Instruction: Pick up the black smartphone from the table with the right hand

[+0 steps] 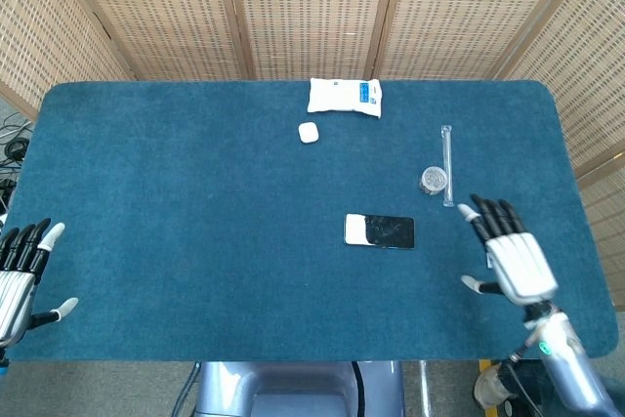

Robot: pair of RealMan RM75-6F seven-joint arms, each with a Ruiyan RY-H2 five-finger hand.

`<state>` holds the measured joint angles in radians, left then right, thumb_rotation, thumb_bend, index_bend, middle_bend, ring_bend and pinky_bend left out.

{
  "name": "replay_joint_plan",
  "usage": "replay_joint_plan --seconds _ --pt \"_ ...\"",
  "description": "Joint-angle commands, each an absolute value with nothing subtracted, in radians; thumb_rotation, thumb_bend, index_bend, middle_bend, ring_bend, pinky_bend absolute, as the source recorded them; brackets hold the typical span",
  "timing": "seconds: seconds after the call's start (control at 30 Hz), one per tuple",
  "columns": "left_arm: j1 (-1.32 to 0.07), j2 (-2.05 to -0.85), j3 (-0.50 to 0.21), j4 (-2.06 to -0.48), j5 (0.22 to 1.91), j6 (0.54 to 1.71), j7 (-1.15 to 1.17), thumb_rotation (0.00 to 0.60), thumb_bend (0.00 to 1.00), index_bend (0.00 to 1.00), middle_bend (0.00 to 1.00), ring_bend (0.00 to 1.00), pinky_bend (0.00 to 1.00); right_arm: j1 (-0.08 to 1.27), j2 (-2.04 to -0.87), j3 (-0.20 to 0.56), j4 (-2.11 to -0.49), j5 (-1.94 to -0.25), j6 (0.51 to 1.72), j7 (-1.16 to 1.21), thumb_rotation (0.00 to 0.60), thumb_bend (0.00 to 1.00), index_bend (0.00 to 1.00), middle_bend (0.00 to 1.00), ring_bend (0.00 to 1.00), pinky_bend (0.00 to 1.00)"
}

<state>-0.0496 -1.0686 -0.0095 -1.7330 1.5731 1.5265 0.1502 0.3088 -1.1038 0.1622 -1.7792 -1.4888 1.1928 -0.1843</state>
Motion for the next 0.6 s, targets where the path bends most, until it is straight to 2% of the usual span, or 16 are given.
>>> replay_joint_plan --seconds 0.03,0.17,0.3,0.6 --pt "-0.056 -1.071 -0.017 -1.734 1.556 1.515 0.153 0.6 0.0 0.0 0.0 0.0 0.0 0.459 -1.185 0.241 -1.771 -1.355 1.016 -0.242 0.6 0.05 0.15 0.0 0.0 0.0" --pt "-0.063 -1.068 -0.026 -1.736 1.531 1.499 0.148 0.6 0.0 0.0 0.0 0.0 0.0 0.567 -1.273 0.287 -1.731 -1.207 0.916 -0.342 0.6 0.1 0.2 0.0 0.0 0.0" --pt "-0.072 -1.065 -0.031 -1.738 1.514 1.48 0.141 0.6 0.0 0.0 0.0 0.0 0.0 0.655 -1.372 0.299 -1.666 -1.05 0.882 -0.47 0.6 0.13 0.22 0.0 0.0 0.0" --pt "-0.088 -1.061 -0.038 -1.73 1.486 1.447 0.126 0.6 0.0 0.0 0.0 0.0 0.0 0.787 -1.575 0.279 -1.501 -0.765 0.909 -0.676 0.6 0.13 0.23 0.0 0.0 0.0"
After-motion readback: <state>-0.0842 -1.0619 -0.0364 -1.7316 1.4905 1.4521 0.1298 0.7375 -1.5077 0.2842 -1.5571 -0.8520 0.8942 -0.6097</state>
